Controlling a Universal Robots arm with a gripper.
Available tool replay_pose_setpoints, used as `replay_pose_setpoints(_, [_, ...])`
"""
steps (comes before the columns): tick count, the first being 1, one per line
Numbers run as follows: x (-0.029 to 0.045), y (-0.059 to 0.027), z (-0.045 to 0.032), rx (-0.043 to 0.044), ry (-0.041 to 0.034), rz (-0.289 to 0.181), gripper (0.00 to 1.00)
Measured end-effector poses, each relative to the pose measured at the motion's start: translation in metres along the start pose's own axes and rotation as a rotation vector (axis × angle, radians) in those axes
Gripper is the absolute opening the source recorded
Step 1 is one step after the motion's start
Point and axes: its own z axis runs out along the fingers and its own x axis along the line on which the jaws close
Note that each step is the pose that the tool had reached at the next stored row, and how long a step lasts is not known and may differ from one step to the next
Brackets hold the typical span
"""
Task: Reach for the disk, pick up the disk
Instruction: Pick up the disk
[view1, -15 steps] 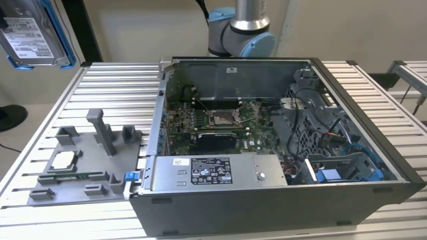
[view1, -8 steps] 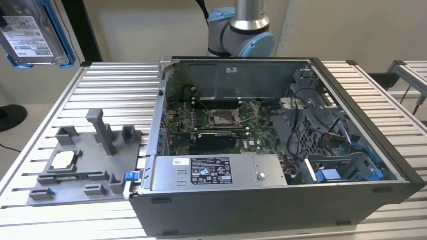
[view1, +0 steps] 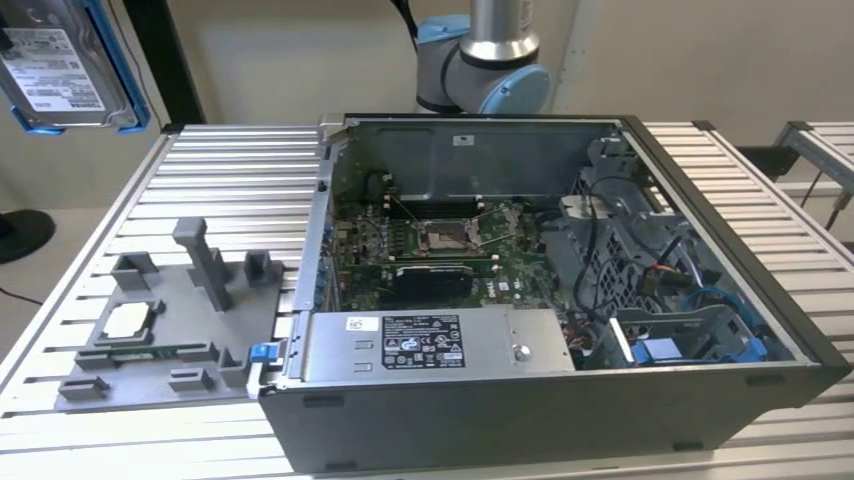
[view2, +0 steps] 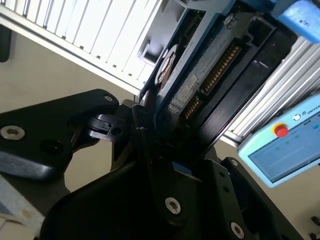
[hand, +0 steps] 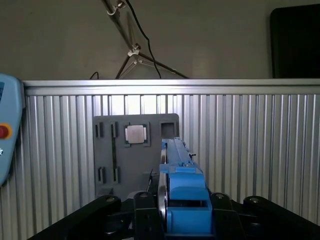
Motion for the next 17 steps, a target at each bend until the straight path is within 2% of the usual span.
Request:
replay_pose_setpoints(7, [-0.0001, -0.0043, -0.0001, 0.0, 0.0, 0.0, 0.0])
replay_pose_setpoints(17, [-0.0004, -0.0149, -0.0001, 0.0, 0.0, 0.0, 0.0])
